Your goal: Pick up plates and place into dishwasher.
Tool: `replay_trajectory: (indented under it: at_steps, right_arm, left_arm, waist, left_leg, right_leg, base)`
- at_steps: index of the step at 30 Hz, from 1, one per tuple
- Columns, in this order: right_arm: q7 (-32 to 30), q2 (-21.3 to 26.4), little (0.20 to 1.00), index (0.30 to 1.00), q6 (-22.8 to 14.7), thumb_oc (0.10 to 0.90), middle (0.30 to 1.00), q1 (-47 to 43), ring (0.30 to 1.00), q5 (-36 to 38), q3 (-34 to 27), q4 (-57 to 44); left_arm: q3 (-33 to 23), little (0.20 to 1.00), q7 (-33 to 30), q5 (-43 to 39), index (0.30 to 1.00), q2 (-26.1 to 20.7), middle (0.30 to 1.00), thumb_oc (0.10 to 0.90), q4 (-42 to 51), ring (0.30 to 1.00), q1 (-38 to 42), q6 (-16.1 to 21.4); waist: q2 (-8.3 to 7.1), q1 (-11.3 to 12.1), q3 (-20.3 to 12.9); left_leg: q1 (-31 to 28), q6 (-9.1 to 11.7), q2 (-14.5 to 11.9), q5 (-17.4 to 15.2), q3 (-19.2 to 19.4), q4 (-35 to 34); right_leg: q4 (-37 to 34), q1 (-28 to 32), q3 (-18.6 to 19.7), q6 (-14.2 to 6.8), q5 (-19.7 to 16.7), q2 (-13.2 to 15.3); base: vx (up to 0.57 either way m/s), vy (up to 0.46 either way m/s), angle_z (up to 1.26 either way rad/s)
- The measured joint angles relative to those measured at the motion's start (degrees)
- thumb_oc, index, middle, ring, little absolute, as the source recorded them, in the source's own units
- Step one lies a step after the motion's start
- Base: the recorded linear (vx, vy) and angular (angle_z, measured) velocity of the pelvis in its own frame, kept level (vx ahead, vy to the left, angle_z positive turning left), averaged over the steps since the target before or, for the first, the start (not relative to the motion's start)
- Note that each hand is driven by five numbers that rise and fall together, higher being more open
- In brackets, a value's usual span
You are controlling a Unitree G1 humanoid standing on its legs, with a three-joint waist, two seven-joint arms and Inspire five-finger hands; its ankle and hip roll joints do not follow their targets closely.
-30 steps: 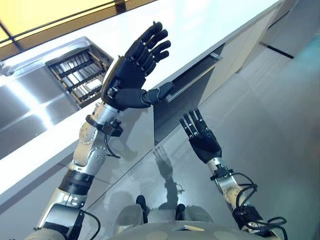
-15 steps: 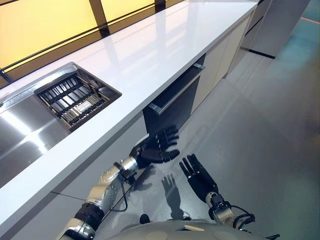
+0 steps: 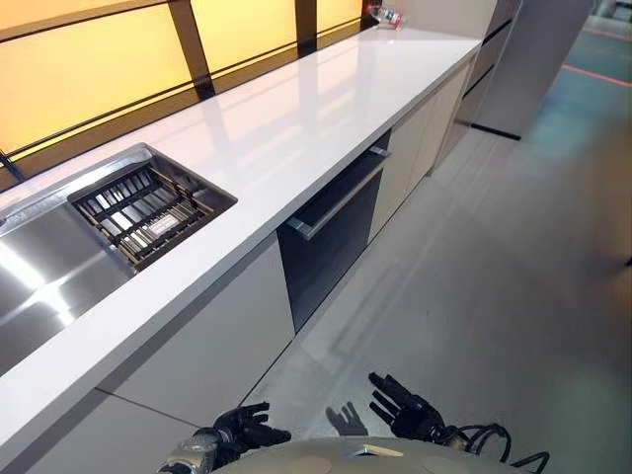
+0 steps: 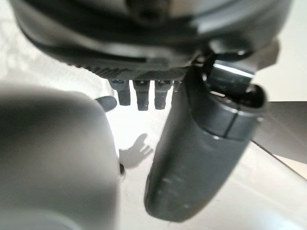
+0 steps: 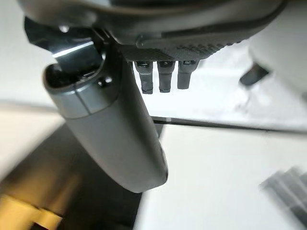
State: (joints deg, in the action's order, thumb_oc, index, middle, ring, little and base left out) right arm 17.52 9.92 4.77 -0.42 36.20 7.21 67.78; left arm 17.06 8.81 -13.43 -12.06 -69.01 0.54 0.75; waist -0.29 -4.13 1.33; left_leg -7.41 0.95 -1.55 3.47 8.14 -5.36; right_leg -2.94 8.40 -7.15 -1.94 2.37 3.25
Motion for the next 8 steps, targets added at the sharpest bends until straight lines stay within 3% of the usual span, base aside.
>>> replay_trajectory:
  at_steps: [8]
  right_arm:
    - [-0.89, 0.0, 0.9, 0.9, 1.57, 0.8, 0.9, -1.8, 0.9, -10.9, 2.89, -0.02]
  left_arm:
    - [1.4, 0.9, -2.09, 5.32, 0.9, 0.01, 0.9, 0.8, 0.52, 0.9, 0.1, 4.2]
  waist:
    - [-0.2, 0.81, -0.19]
  left_leg:
    - [1.1, 0.11, 0.08, 0.39, -1.26, 0.25]
  right_leg:
    - [-0.14, -0.27, -1.32, 0.32, -0.23, -0.04]
  base:
    - [-0.02, -0.023, 0.08]
